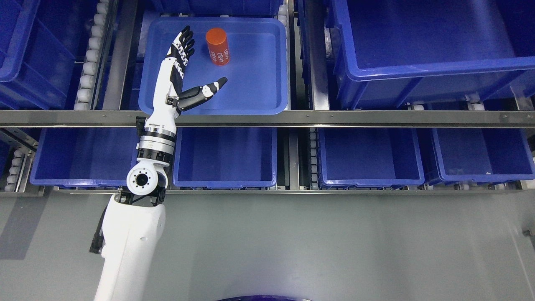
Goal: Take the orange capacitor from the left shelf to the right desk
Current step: 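Reach the left hand toward the orange capacitor in the blue bin, then close the left hand fingers around the orange capacitor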
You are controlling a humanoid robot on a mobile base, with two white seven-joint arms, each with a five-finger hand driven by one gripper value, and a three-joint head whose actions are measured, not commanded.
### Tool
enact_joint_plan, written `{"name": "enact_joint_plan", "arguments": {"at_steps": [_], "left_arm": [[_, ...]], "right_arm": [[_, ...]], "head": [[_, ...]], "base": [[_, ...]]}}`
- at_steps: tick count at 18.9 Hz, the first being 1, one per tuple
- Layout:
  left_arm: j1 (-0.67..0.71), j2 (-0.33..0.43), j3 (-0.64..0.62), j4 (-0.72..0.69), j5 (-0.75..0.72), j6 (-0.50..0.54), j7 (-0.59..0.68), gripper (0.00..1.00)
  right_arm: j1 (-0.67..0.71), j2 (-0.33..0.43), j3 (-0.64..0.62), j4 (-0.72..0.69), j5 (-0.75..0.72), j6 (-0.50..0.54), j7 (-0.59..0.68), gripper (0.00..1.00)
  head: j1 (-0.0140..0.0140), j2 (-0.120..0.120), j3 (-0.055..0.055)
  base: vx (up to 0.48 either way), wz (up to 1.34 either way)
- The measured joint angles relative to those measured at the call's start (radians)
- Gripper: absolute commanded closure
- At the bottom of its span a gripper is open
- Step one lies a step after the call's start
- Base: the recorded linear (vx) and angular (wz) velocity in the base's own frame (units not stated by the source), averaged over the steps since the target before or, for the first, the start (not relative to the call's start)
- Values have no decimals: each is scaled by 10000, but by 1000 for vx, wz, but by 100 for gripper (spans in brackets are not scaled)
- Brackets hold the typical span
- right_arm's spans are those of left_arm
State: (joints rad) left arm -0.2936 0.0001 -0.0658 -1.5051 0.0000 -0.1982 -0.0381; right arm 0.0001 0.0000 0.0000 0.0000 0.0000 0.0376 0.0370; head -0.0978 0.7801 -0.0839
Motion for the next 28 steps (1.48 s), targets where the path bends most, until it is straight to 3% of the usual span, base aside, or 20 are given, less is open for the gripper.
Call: {"name": "enact_joint_plan", "arguments": {"at_steps": [9, 19, 28], "left_arm": [[-512, 0, 243, 254, 0, 638, 20, 2], [-2639, -1, 107, 2503, -558, 1141, -327, 3], [-3637, -1, -67, 4391, -955, 1251, -513, 25]], "right_arm": [[0, 0, 0, 0, 0, 0, -40, 0], [-1, 0, 0, 0, 0, 0, -51, 0], [-1, 0, 0, 0, 0, 0, -53, 0]], "head": [[0, 0, 0], [0, 0, 0], [0, 0, 0]], "base": [[0, -6], [0, 0], [0, 0]]}}
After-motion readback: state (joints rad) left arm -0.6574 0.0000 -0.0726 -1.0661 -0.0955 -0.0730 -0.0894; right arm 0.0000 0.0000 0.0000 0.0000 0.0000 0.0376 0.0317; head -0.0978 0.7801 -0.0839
